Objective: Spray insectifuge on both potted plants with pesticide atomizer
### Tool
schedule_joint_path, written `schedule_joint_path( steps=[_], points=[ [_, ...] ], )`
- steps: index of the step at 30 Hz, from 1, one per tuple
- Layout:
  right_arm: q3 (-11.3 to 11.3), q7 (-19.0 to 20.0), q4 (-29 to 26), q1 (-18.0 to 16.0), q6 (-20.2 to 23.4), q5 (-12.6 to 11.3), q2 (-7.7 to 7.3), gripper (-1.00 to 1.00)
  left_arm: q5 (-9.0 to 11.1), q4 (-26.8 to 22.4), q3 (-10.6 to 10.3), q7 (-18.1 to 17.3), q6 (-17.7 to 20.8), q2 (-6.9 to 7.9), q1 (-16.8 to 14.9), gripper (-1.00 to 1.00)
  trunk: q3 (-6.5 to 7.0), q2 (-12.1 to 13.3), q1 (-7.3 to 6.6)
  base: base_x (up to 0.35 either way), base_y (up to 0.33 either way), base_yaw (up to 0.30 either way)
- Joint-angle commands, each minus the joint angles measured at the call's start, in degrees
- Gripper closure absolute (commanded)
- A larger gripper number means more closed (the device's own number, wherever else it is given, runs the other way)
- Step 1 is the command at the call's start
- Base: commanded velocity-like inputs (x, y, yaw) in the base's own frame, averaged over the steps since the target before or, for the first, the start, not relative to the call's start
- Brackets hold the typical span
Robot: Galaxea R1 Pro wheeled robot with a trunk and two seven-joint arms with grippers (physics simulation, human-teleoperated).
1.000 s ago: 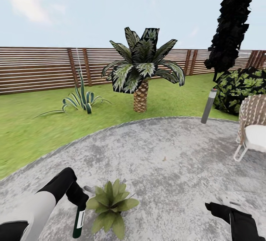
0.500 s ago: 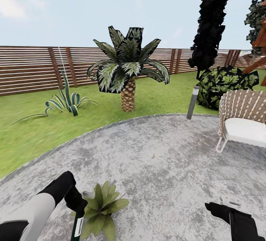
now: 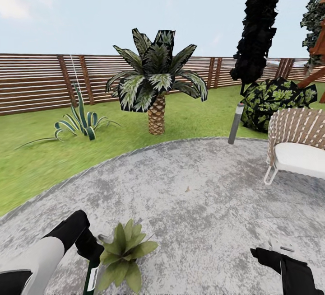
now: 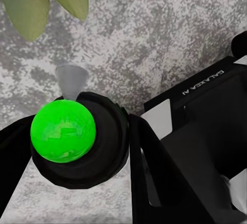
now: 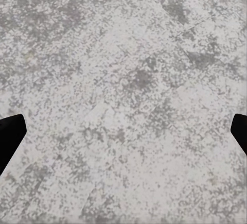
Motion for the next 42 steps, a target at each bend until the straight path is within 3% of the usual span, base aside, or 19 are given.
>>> schedule_joint_path(
  steps=[1, 20, 30, 39, 40, 41, 42],
  points=[
    [-0.25, 0.52, -0.15, -0.08, 0.09, 0.54, 0.06, -1.00, -0.39, -0.06, 0.16, -0.40, 0.35, -0.02, -0.03, 1.00, -0.15, -0.03, 0.00, 0.000, 0.000, 0.000],
    [-0.25, 0.54, -0.14, -0.08, 0.10, 0.54, 0.00, -1.00, -0.31, 2.77, 0.23, -0.49, 0.45, -0.02, -0.06, 1.00, -1.86, -0.03, 0.00, 0.030, 0.026, 0.000],
    [-0.16, 0.51, -0.09, -0.08, 0.06, 0.62, 0.00, -1.00, -0.31, 2.77, 0.25, -0.40, 0.51, -0.02, -0.06, 1.00, -2.12, -0.03, 0.00, 0.049, 0.039, 0.002],
    [-0.16, 0.53, -0.07, -0.08, 0.11, 0.62, 0.00, -1.00, -0.39, 2.78, 0.17, 0.13, 0.43, -0.02, -0.01, 1.00, -2.86, -0.03, 0.00, 0.260, 0.000, 0.064],
    [-0.11, 0.54, -0.06, -0.08, 0.11, 0.62, 0.00, -1.00, -0.39, 2.78, 0.17, 0.42, 0.40, -0.02, 0.00, 1.00, -2.94, -0.03, 0.00, 0.196, 0.000, 0.038],
    [0.09, 0.62, 0.10, -0.08, 0.12, 0.62, 0.21, -1.00, 0.22, 2.83, 0.54, 10.08, 0.20, -0.02, 0.00, 1.00, -2.95, -0.03, 0.00, 0.000, 0.000, 0.000],
    [0.10, 0.62, 0.06, -0.08, 0.12, 0.62, 0.23, -1.00, 0.27, 2.80, 0.57, 10.17, 0.19, -0.06, 0.00, 1.00, -3.00, -0.03, 0.00, 0.000, 0.000, 0.000]
  ],
)
